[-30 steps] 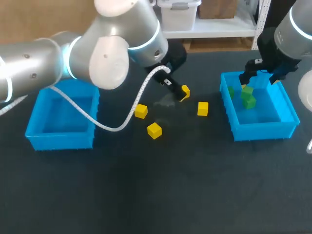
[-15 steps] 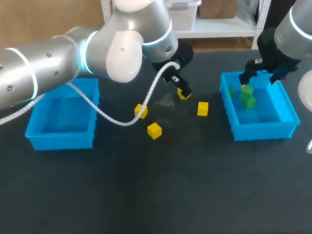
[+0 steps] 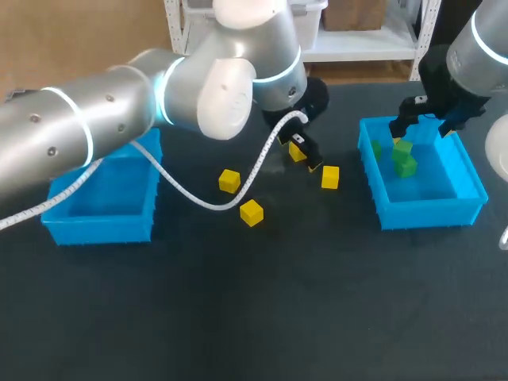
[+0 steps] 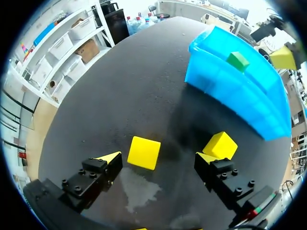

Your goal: Put the green cubes in the right bin and the yellow cubes in the left bin.

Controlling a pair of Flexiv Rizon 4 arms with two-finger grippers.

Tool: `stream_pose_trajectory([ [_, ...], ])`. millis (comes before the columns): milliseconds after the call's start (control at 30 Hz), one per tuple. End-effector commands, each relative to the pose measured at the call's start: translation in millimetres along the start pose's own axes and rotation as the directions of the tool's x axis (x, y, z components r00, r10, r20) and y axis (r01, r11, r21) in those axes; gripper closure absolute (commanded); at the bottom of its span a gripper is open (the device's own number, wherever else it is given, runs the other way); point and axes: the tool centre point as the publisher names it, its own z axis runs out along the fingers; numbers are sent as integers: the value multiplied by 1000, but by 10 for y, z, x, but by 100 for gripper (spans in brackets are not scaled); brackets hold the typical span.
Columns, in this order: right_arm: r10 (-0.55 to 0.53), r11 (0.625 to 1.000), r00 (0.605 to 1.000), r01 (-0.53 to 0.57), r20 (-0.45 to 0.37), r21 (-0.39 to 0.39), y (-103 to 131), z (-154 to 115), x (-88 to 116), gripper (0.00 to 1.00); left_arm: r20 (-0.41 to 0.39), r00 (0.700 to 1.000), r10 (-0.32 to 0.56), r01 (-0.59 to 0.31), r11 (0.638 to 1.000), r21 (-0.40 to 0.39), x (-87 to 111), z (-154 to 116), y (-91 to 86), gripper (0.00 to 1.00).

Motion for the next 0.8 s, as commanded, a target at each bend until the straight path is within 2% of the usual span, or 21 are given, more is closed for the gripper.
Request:
stream_pose_trajectory([
  [33,1,1000,1000,-1,5,3,1,-9,18,0,-7,1000,3,-3,1000,0,-65,45,36,0],
  [200,1,1000,1000,-1,5,3,1,-9,18,0,-11,1000,14,-14,1000,-15,-62,74,95,0],
  [233,1,1000,1000,-1,5,3,1,-9,18,0,-11,1000,12,-12,1000,-17,-61,79,107,3],
  [267,1,1000,1000,-1,5,3,1,-9,18,0,-9,1000,3,-3,1000,-21,-58,83,115,24],
  [300,1,1000,1000,-1,5,3,1,-9,18,0,-9,1000,2,-2,1000,-21,-57,85,119,58],
  [333,1,1000,1000,-1,5,3,1,-9,18,0,-10,1000,2,-3,1000,-22,-49,89,125,80],
  [400,1,1000,1000,-1,5,3,1,-9,18,0,-11,1000,2,-2,1000,-23,-31,97,134,100],
  [800,1,1000,1000,-1,5,3,1,-9,18,0,-3,1000,-18,18,999,-35,94,142,172,100],
])
